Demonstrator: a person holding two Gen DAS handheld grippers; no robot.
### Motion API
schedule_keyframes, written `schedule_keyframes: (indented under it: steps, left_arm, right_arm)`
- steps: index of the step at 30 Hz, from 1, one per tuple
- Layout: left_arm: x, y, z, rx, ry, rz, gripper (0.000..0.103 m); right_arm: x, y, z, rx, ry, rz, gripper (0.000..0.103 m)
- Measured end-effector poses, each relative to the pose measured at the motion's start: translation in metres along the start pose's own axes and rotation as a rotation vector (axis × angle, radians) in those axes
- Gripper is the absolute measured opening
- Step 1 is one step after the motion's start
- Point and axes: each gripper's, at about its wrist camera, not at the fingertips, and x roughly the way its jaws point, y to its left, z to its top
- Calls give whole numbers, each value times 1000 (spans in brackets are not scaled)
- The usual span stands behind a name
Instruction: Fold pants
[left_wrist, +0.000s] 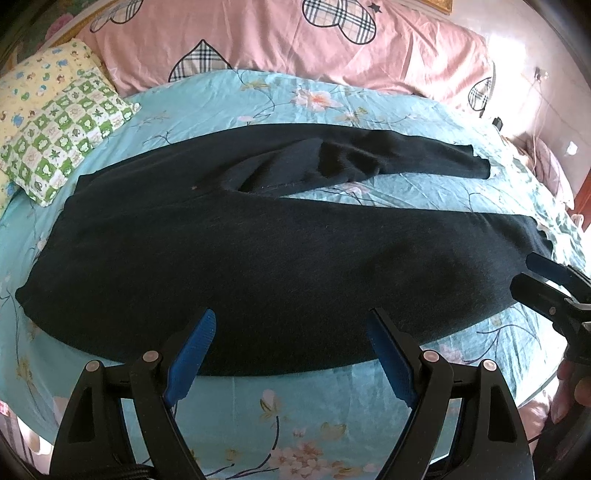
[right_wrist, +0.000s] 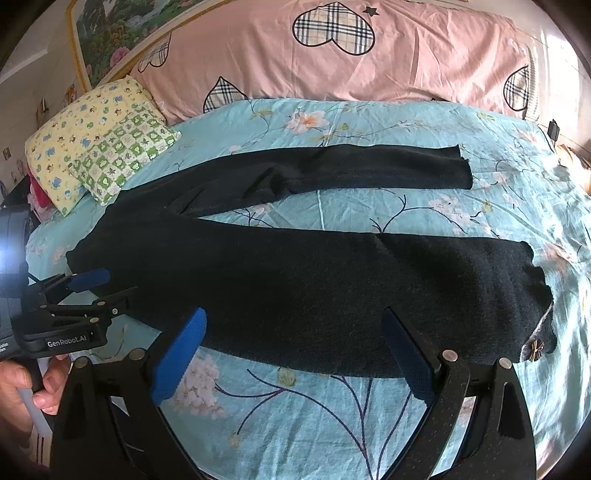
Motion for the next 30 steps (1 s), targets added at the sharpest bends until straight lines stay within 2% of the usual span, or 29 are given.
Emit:
schedule_keyframes:
  steps: [15, 21, 30]
  left_arm:
    - [14, 0, 42, 24, -23, -50, 84]
    - [29, -3, 73, 47, -26, -82, 84]
    - [56, -7, 118, 80, -9, -139, 84]
  right_arm:
    - [8, -35, 30, 127, 25, 95, 96]
    - [18, -63, 56, 155, 32, 71, 96]
    - [25, -87, 98, 111, -5, 43, 96]
